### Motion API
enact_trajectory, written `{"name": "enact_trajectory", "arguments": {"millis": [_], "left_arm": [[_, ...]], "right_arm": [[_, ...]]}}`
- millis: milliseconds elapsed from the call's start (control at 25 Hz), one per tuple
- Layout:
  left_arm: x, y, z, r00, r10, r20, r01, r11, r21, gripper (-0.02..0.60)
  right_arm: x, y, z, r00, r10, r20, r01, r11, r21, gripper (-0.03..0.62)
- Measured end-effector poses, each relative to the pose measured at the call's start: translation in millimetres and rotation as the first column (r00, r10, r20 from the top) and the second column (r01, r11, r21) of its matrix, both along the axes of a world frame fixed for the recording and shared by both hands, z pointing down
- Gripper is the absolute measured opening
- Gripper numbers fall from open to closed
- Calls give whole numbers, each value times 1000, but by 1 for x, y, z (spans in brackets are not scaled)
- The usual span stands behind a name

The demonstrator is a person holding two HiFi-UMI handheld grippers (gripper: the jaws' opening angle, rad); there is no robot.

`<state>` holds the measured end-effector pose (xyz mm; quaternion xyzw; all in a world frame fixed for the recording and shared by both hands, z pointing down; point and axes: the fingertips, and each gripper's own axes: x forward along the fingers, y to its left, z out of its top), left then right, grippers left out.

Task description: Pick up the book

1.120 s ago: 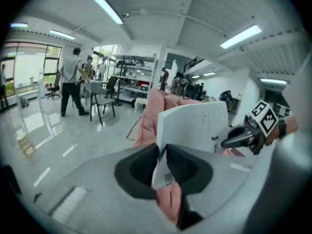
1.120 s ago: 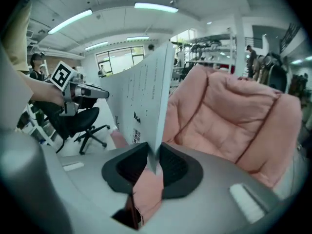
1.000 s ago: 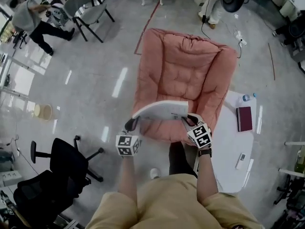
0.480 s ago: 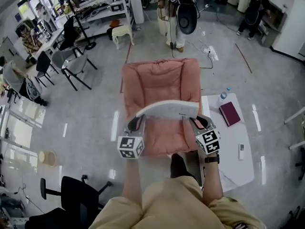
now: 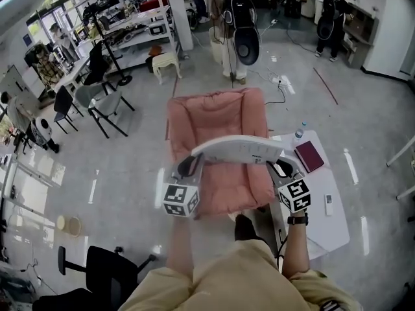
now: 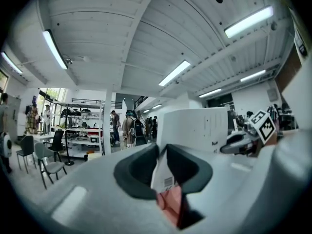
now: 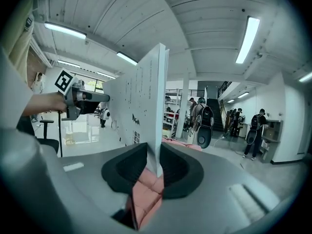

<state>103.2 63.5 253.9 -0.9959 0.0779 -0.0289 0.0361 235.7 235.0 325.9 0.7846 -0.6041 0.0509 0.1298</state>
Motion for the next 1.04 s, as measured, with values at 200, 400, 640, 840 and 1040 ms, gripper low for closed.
{"name": "enact_trajectory", "arguments": {"millis": [200,400,640,840,1040], "left_arm": [[-12,0,-1,1000,-23,4,23,1000,-8,60],[-13,-1,-5,998,-55,-13,55,998,-19,61],[-10,-1,-2,996,-79,-32,78,996,-32,61],[-11,-6,-2,994,-102,-49,101,994,-33,61],[-15,-20,-2,990,-125,-65,122,992,-42,61]], "right_arm": [[-10,-1,-2,1000,-9,3,9,1000,2,89],[-11,-2,-7,1000,-19,1,19,1000,15,89],[-6,-1,-9,1000,-29,-13,29,999,22,90],[-4,-8,-10,999,-45,-15,45,998,32,91],[-5,-24,-11,998,-65,-18,66,997,40,91]]}}
